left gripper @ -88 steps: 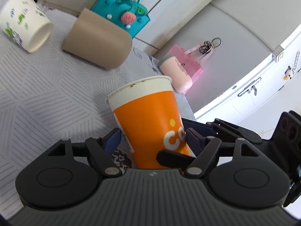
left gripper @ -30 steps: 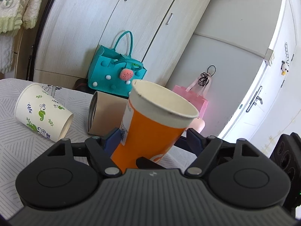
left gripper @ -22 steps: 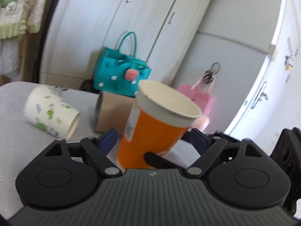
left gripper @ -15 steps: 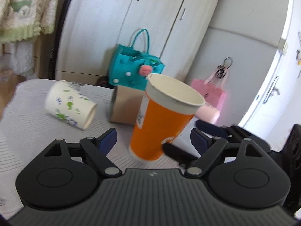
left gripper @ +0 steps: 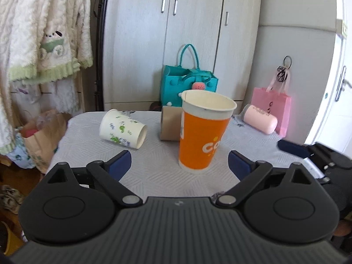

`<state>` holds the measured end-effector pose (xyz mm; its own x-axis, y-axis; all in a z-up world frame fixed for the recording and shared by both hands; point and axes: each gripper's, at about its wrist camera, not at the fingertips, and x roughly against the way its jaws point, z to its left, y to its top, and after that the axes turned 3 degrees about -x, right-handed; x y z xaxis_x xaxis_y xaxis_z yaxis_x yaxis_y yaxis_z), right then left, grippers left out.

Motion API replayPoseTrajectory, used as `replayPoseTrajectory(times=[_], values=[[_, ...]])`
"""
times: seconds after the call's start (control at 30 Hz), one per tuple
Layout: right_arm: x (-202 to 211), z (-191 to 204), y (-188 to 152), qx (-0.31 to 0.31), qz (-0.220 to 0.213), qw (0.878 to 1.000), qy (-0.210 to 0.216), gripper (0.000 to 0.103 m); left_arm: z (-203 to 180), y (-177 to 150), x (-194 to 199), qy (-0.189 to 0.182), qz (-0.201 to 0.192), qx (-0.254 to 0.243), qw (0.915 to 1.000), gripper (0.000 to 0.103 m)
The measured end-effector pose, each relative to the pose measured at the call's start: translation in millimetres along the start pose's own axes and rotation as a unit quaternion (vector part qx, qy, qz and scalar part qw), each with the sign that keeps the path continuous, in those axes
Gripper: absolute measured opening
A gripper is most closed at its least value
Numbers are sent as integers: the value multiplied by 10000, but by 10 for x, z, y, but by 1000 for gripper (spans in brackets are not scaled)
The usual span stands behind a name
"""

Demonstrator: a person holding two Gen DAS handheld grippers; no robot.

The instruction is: Flip cup upright

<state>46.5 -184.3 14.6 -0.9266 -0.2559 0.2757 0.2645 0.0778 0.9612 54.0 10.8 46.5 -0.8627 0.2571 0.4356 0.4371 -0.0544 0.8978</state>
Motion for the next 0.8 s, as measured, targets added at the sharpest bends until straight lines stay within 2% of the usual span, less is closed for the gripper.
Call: replayPoseTrajectory(times=[0.17, 0.5, 0.6, 0.7, 0.8], values=[[251, 29, -6, -7, -16, 10000, -27, 85, -52, -78, 144, 29, 86, 23, 10000, 96], [560, 111, -76, -132, 97, 9996, -246, 85, -83, -332, 362, 445, 128, 33, 9989, 96], [625, 139, -113, -154, 80, 9992, -369, 89, -82, -391, 398, 443, 144, 41, 9989, 97], [673, 198, -168, -103, 71, 9987, -502, 102, -114, -439, 443, 448, 123, -37, 9989, 103], [700, 259, -207, -207, 59, 9959, -880, 103, -128, -463, 483, 471, 145, -87, 9987, 103]])
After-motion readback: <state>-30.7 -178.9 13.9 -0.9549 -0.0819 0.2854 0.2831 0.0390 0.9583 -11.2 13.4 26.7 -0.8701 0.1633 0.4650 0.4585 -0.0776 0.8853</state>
